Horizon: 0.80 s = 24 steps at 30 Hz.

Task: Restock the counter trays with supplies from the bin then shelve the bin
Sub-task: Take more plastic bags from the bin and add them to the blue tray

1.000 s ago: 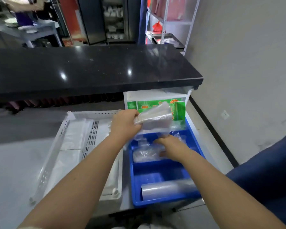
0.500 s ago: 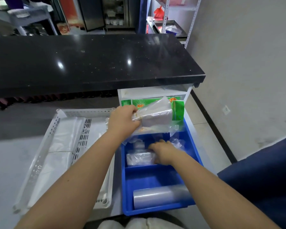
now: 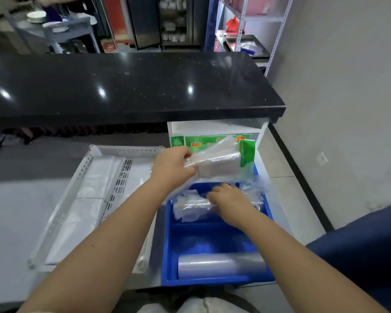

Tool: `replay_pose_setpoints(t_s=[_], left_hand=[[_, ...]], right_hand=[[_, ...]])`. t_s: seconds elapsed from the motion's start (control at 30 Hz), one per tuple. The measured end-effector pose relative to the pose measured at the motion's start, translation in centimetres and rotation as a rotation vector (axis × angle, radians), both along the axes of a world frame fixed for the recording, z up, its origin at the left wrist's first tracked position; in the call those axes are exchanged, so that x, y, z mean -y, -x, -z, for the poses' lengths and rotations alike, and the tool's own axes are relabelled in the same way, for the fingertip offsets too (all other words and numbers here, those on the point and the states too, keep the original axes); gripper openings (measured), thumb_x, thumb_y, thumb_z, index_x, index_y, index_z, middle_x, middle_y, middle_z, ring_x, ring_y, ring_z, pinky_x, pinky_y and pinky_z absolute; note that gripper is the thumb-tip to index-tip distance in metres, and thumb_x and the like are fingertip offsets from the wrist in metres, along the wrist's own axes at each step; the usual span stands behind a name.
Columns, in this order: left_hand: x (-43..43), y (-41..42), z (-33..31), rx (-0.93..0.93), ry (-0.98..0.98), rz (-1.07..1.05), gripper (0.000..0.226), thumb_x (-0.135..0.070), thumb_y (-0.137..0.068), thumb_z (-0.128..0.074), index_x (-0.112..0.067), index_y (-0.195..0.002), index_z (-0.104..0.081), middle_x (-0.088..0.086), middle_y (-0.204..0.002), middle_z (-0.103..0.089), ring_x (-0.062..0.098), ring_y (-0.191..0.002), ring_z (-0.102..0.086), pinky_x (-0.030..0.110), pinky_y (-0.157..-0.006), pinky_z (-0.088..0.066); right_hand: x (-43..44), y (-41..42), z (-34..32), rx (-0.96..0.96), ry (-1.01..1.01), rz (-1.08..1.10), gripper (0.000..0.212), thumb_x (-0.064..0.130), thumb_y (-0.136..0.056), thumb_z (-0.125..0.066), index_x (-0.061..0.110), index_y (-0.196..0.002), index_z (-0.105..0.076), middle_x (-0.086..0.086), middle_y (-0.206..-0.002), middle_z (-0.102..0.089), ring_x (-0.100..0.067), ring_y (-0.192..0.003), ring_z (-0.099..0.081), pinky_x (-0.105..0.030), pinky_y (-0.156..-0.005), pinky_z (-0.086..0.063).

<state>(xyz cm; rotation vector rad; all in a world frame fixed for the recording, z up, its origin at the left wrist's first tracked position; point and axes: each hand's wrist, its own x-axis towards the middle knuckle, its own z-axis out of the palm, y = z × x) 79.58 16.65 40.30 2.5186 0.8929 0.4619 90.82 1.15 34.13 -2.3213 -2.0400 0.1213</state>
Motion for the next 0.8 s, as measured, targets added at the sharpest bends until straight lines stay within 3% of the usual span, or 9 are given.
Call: replay_pose_setpoints(t_s=[0.17, 0.3, 0.4, 0.53, 0.67, 0.8], left_hand=[[1.8, -2.2, 0.5, -0.15, 0.016, 0.09, 0.035, -0.031, -0.076, -0.068, -0.021, -0.109, -0.062, -0.003, -0.108, -0.066, 0.019, -0.096, -0.06, 0.033, -0.08, -0.05], [2.9, -3.2, 1.3, -0.202, 0.092, 0.138, 0.036, -0.028, -0.075, -0.072, -0.019, -0.109, -0.062, -0.002, -0.106, -0.065, 0.016, -0.093, -0.06, 0.036, -0.082, -0.052], [3.6, -3.4, 1.9, -0.211, 0.153, 0.194, 0.036, -0.027, -0.073, -0.076, -0.021, -0.106, -0.062, -0.006, -0.103, -0.064, 0.013, -0.092, -0.059, 0.03, -0.081, -0.051], [4.0, -3.2, 3.0, -0.235, 0.155, 0.196, 0.036, -0.027, -0.071, -0.078, -0.023, -0.104, -0.063, -0.005, -0.103, -0.065, 0.014, -0.092, -0.06, 0.031, -0.082, -0.051], [4.2, -2.6, 4.9, -0.309, 0.137, 0.176, 0.037, -0.035, -0.075, -0.076, -0.023, -0.108, -0.064, -0.005, -0.108, -0.066, 0.017, -0.097, -0.06, 0.033, -0.086, -0.05], [3.8, -1.9, 5.7, -0.256, 0.173, 0.14, 0.034, -0.033, -0.077, -0.074, -0.026, -0.108, -0.063, -0.006, -0.113, -0.065, 0.015, -0.098, -0.059, 0.032, -0.086, -0.049]], right_hand=[[1.9, 0.4, -2.1, 0.051, -0.101, -0.048, 0.026, -0.004, -0.069, -0.064, 0.01, -0.09, -0.067, -0.01, -0.091, -0.065, -0.032, -0.085, -0.057, -0.034, -0.064, -0.035], [4.1, 0.3, -3.5, -0.015, -0.224, -0.082, 0.034, -0.013, -0.045, -0.072, 0.007, -0.073, -0.069, -0.012, -0.066, -0.063, -0.031, -0.06, -0.059, -0.034, -0.051, -0.046], [5.5, 0.0, -4.2, -0.014, -0.229, -0.059, 0.03, -0.012, -0.049, -0.069, 0.006, -0.073, -0.069, -0.013, -0.07, -0.064, -0.032, -0.066, -0.06, -0.037, -0.055, -0.048], [6.8, 0.0, -4.4, 0.047, -0.25, -0.016, 0.041, -0.01, -0.045, -0.075, 0.012, -0.079, -0.072, -0.007, -0.071, -0.066, -0.029, -0.065, -0.06, -0.033, -0.054, -0.045], [7.0, 0.4, -3.6, 0.044, -0.148, 0.003, 0.035, -0.005, -0.07, -0.063, 0.013, -0.1, -0.069, -0.008, -0.094, -0.067, -0.03, -0.087, -0.056, -0.039, -0.073, -0.046], [7.0, 0.2, -3.4, 0.068, -0.143, 0.036, 0.025, -0.004, -0.069, -0.067, 0.012, -0.088, -0.069, -0.007, -0.086, -0.067, -0.03, -0.081, -0.057, -0.036, -0.066, -0.043]])
